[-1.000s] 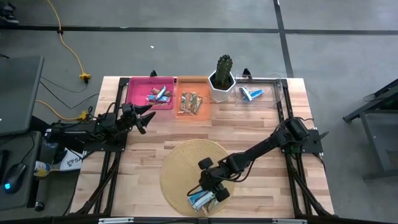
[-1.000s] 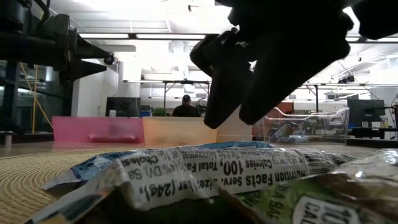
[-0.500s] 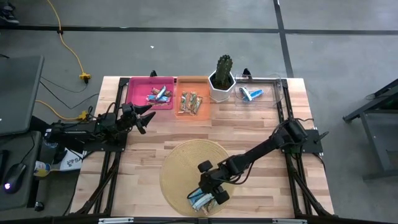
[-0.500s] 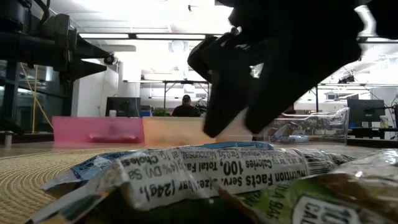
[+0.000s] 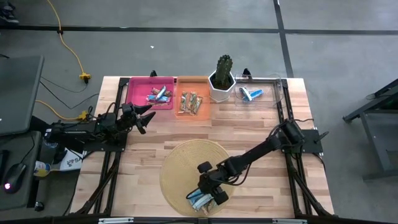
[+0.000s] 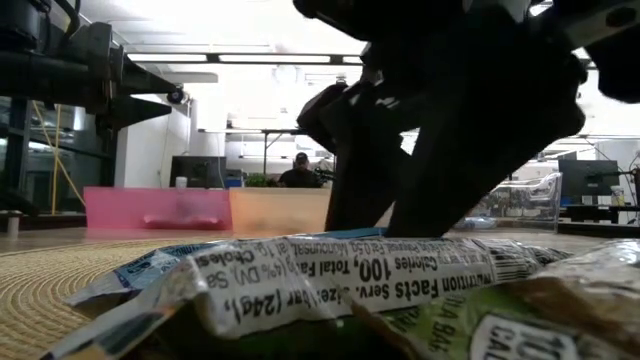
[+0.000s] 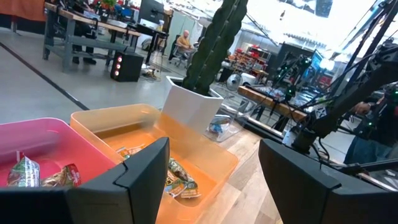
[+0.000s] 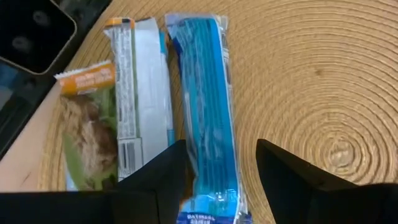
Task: Pick and place Granola Bars by type
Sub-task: Put the blue granola bar into the transparent bin
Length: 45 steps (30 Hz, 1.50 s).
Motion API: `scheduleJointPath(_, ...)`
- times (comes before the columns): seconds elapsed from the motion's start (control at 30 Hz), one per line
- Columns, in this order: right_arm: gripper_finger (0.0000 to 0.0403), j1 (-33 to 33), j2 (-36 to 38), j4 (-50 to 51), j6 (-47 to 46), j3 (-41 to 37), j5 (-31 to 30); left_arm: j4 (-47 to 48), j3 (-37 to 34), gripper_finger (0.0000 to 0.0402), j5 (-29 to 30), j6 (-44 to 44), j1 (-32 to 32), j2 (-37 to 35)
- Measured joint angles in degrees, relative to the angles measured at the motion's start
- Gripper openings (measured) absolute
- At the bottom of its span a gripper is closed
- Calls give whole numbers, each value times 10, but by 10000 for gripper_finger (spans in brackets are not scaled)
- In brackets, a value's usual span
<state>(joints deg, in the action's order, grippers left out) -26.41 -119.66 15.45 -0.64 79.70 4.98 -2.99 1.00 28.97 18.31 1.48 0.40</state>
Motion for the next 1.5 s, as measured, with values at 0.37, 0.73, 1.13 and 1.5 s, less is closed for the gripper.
scheduleJointPath(0.37,179,1,-5,-3,-4,0,0,0,0,245,0,0,0,0)
scheduleJointPath(0.73,179,2,-29,-20,-9,2,20,0,0,245,0,0,0,0)
scheduleJointPath(1.13,159,13,-30,-22,-14,2,15,0,0,245,0,0,0,0)
scheduleJointPath(1.5,91,29,-24,-14,-34,0,24,0,0,245,0,0,0,0)
